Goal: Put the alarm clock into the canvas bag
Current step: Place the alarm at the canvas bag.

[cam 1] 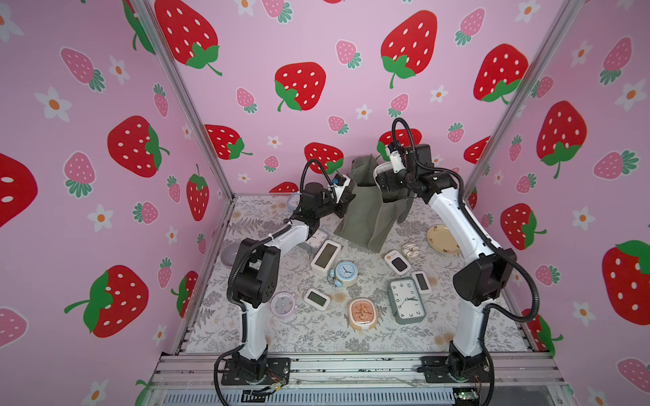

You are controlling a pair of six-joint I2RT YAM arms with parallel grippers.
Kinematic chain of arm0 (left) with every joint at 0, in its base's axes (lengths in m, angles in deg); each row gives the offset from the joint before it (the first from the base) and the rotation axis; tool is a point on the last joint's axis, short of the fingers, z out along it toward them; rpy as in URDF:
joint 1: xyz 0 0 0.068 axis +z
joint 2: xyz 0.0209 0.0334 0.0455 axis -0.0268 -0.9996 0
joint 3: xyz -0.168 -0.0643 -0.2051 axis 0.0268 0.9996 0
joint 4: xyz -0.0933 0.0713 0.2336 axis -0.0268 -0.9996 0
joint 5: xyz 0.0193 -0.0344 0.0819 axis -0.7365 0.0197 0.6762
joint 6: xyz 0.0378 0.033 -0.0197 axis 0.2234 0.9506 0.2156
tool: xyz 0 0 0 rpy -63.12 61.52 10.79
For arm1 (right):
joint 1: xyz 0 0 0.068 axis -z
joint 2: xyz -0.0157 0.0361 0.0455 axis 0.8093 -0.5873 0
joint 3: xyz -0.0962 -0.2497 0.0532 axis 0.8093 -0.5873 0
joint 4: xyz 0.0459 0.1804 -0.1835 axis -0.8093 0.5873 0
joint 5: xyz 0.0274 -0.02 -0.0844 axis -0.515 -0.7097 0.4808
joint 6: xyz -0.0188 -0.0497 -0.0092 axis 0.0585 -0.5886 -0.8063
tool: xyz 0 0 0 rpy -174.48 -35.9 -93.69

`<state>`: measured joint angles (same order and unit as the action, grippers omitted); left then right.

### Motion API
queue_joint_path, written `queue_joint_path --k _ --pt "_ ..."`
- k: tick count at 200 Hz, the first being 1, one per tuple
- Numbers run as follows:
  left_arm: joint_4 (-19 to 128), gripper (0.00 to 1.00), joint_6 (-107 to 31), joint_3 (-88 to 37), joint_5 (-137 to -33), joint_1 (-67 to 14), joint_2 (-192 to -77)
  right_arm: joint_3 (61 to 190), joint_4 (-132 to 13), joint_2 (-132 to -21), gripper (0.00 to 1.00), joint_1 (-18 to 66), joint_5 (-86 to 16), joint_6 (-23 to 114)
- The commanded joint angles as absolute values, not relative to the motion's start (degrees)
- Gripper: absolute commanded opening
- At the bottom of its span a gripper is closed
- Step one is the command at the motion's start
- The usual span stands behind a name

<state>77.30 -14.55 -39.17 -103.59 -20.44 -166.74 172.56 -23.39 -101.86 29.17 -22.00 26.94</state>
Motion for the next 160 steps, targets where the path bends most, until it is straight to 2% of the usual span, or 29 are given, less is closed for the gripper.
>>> queue_joint_path --k 1,98,160 --pt "77.4 0.00 -13.8 -39.1 -102.3 -20.3 -166.5 174.3 -22.6 -101.5 0.79 29.7 -20.6 26.8" --pt "79.1 0.00 -14.9 -38.6 -102.1 -19.7 -166.6 173.6 -20.5 -105.6 0.79 31.3 -22.9 23.6" --pt "79.5 0.00 -15.8 -38.7 -101.0 -19.4 -166.3 168.3 -22.3 -104.6 0.77 30.6 -32.4 22.2"
